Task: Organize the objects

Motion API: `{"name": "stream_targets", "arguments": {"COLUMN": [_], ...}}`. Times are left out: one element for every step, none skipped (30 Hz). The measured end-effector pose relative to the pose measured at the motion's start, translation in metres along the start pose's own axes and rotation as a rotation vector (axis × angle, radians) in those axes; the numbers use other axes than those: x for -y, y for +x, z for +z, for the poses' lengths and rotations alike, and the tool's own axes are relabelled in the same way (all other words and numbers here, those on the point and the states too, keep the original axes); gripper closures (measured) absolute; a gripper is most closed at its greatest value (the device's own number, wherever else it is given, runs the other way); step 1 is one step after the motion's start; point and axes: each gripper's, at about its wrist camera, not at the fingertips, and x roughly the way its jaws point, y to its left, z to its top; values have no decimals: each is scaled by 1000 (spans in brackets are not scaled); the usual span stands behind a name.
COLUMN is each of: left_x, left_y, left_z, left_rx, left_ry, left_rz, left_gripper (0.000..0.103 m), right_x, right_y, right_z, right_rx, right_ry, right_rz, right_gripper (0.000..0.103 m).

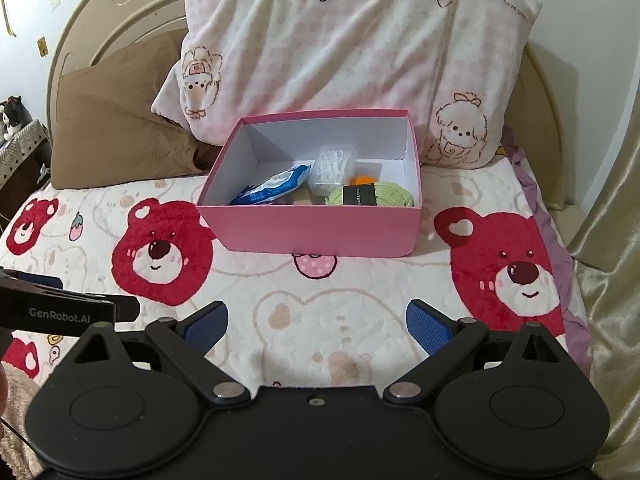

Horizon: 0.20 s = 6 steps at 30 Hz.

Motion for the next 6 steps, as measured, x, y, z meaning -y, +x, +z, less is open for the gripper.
{"name": "stream_targets", "arguments": {"left_x": [0, 0, 0, 0, 0, 0], "left_y": [0, 0, 0, -1, 0, 0], "left_z": [0, 0, 0, 1, 1, 1], "left_rx": [0, 0, 0, 0, 0, -1], "left_ry": [1, 0, 0, 0, 0, -1], "left_rz": [-1, -1, -3, -5, -3, -1], "left_gripper": [0, 0, 0, 0, 0, 0], "right_x": [0, 0, -1, -1, -1, -1], "right_y": [0, 0, 0, 0, 0, 1], "right_z": [0, 0, 0, 0, -1, -1], "right_rx": [1, 0, -1, -2, -4, -5], "right_ry": [-1, -2, -3, -5, -5, -5], "right_rz": [-2, -5, -6, -8, -9, -11], "right_gripper": [5, 5, 5, 5, 5, 5]}}
